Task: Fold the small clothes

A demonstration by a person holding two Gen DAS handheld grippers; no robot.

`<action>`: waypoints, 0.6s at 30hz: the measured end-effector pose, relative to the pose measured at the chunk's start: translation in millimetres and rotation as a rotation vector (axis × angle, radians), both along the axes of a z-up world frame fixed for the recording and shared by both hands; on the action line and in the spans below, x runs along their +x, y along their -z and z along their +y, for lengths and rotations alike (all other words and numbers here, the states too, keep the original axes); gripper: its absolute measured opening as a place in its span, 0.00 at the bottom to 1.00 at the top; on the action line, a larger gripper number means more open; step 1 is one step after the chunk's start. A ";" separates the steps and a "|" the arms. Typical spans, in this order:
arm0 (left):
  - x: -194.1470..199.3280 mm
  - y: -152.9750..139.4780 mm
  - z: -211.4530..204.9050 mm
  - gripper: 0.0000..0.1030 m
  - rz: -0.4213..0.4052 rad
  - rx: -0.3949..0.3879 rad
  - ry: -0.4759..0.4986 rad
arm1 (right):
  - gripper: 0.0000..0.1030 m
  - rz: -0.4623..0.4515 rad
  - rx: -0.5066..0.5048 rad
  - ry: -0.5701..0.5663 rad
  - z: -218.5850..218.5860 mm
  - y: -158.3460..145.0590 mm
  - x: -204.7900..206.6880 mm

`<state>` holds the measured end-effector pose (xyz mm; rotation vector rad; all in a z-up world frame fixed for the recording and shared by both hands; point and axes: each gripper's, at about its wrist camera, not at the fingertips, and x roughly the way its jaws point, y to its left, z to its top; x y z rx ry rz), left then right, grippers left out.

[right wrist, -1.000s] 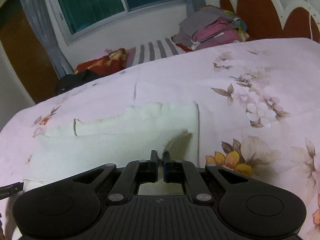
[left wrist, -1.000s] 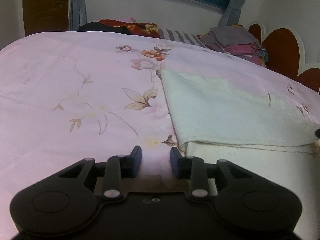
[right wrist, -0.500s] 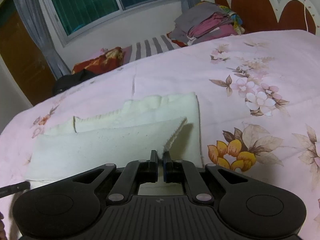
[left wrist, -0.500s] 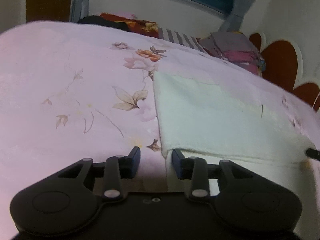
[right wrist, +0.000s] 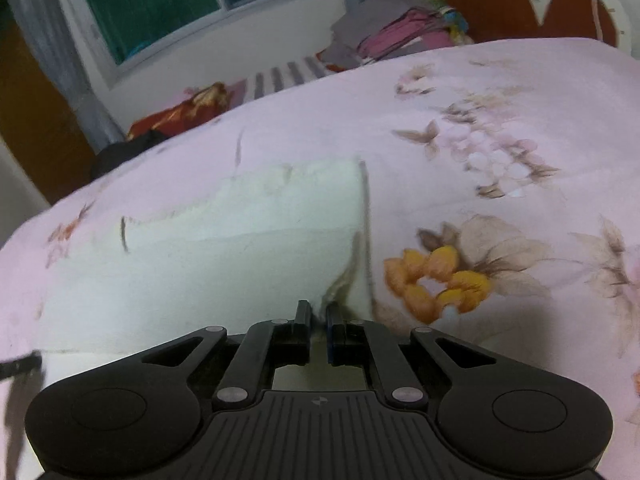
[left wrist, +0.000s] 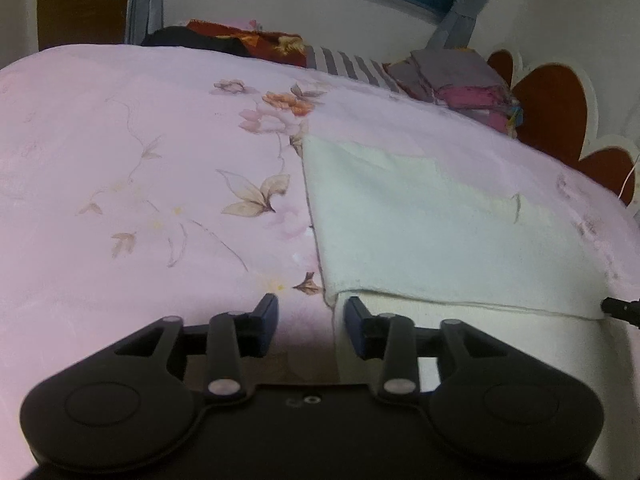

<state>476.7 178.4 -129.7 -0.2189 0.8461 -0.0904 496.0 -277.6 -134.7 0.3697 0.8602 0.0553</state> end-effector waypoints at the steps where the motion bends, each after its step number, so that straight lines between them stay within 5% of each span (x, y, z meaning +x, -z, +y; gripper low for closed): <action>1: -6.8 -6.3 2.2 0.41 -0.043 0.001 -0.004 | 0.22 -0.024 -0.014 0.021 -3.7 -7.3 -6.1; 2: -12.1 -13.5 2.3 0.41 -0.084 0.002 0.002 | 0.34 -0.060 -0.029 0.041 -7.5 -15.1 -11.6; 5: -4.2 -23.7 -12.8 0.41 -0.143 -0.045 0.066 | 0.33 -0.097 -0.009 0.030 -13.9 -22.0 -10.5; 9: 33.0 -11.1 -53.1 0.41 -0.119 -0.016 0.165 | 0.27 -0.073 -0.032 -0.050 2.3 -10.5 15.1; 14: 56.7 6.7 -67.4 0.41 -0.036 0.035 0.185 | 0.24 0.005 -0.144 -0.032 6.9 11.1 40.5; 18: 74.1 -3.4 -64.3 0.52 -0.078 0.036 0.190 | 0.24 -0.067 -0.111 -0.058 -2.4 -0.9 42.9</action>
